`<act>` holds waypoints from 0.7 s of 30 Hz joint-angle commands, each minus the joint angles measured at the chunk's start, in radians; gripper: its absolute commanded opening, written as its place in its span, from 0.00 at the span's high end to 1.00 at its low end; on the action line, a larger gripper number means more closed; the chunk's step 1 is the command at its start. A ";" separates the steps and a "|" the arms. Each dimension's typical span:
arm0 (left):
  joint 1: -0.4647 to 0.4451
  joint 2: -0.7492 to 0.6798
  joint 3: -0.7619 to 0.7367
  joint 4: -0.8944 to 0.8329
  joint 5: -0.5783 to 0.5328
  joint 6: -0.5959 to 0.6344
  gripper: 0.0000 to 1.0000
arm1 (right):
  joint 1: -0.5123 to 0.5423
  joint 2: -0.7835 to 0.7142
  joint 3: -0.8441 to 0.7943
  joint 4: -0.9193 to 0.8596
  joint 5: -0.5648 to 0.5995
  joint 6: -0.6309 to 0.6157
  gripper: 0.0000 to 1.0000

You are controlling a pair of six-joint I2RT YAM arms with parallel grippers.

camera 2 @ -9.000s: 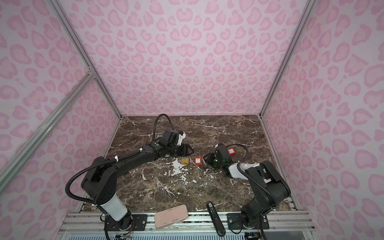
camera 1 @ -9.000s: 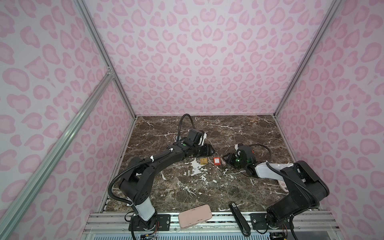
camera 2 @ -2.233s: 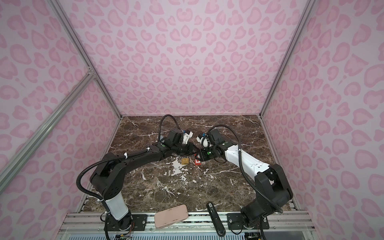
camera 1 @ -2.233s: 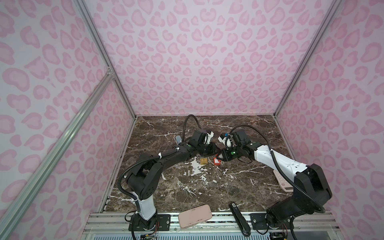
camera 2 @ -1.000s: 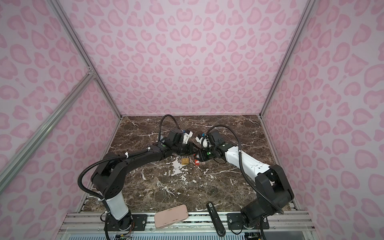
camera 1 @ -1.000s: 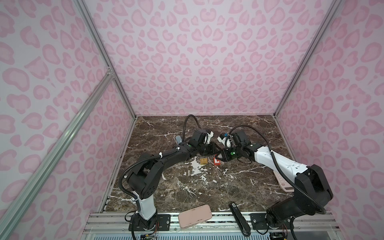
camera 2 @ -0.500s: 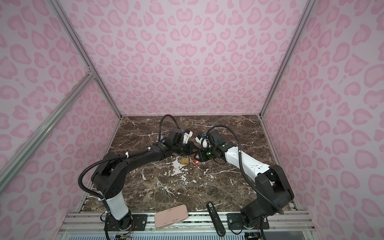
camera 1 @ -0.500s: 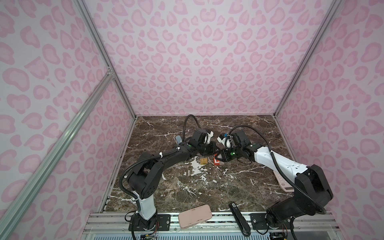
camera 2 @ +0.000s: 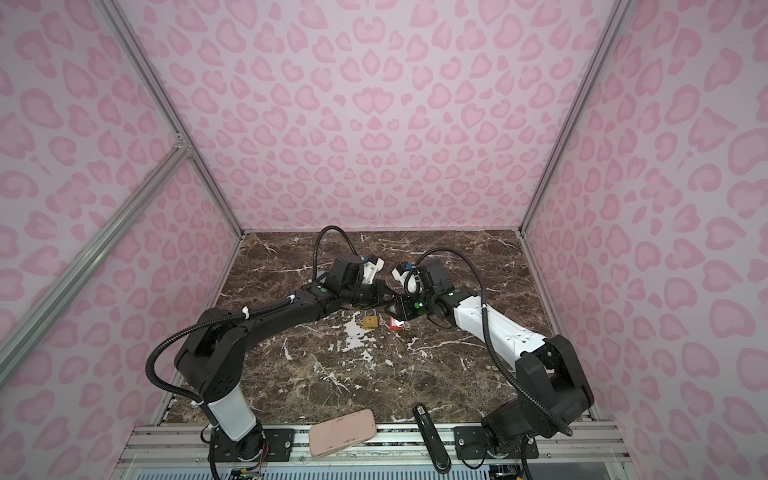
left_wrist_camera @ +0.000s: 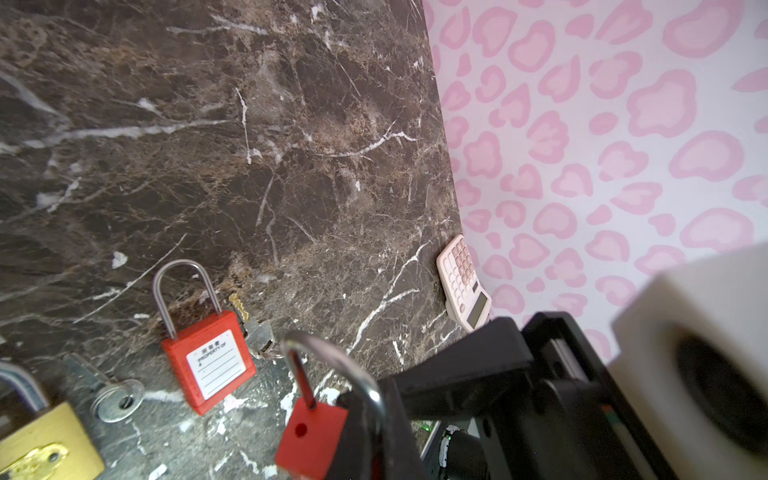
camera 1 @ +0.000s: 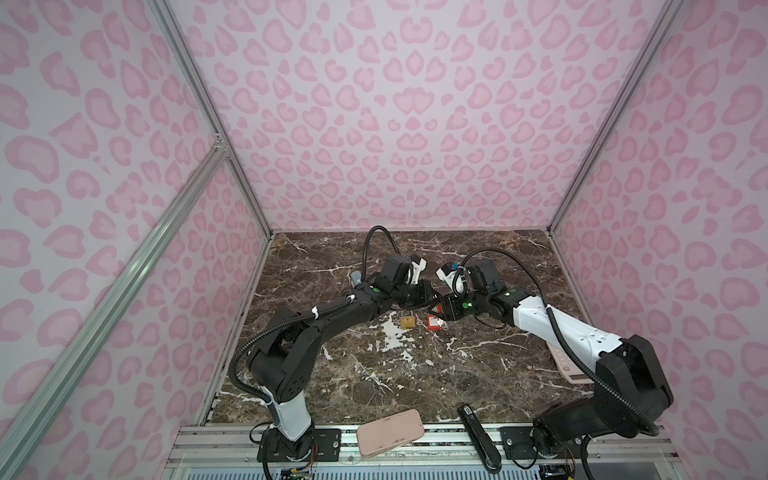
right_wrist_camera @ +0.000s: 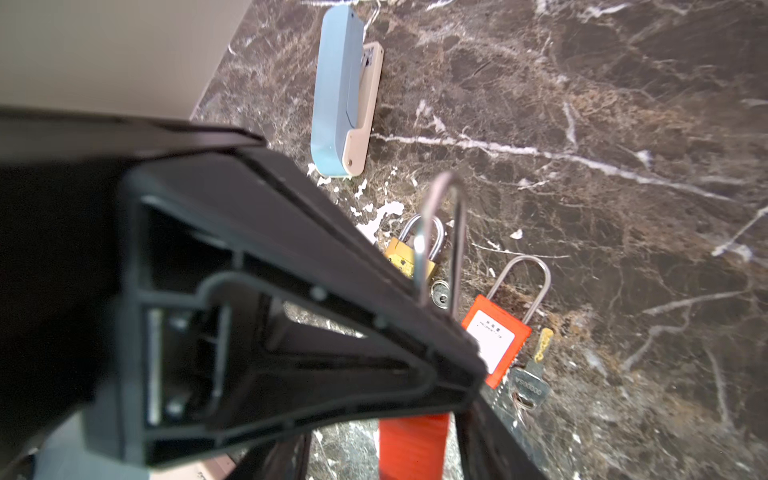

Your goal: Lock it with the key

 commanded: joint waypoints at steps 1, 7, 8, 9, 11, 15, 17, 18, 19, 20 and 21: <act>0.006 -0.019 -0.010 0.036 0.029 -0.009 0.96 | -0.011 -0.019 -0.017 0.087 -0.024 0.034 0.43; 0.023 -0.033 -0.052 0.132 0.052 -0.064 0.96 | -0.035 -0.065 -0.030 0.097 -0.029 0.036 0.42; 0.024 -0.037 -0.054 0.139 0.051 -0.069 0.96 | -0.036 -0.077 -0.033 0.102 -0.026 0.032 0.42; 0.026 -0.041 -0.056 0.143 0.050 -0.075 0.96 | -0.038 -0.089 -0.038 0.104 -0.020 0.026 0.42; 0.030 -0.049 -0.060 0.153 0.048 -0.093 0.96 | -0.039 -0.116 -0.055 0.117 -0.002 0.006 0.42; 0.038 -0.070 -0.068 0.209 0.031 -0.148 0.96 | -0.052 -0.203 -0.174 0.270 0.008 -0.032 0.43; 0.044 -0.084 -0.075 0.229 0.018 -0.185 0.96 | -0.053 -0.268 -0.272 0.414 0.009 -0.041 0.44; 0.047 -0.090 -0.079 0.240 0.013 -0.202 0.96 | -0.053 -0.298 -0.317 0.485 0.015 -0.046 0.44; 0.051 -0.096 -0.088 0.256 0.006 -0.221 0.96 | -0.054 -0.333 -0.368 0.566 0.022 -0.055 0.44; 0.056 -0.101 -0.096 0.272 0.002 -0.236 0.96 | -0.052 -0.367 -0.418 0.634 0.036 -0.065 0.44; 0.058 -0.107 -0.098 0.278 -0.001 -0.244 0.96 | -0.052 -0.392 -0.451 0.687 0.053 -0.076 0.44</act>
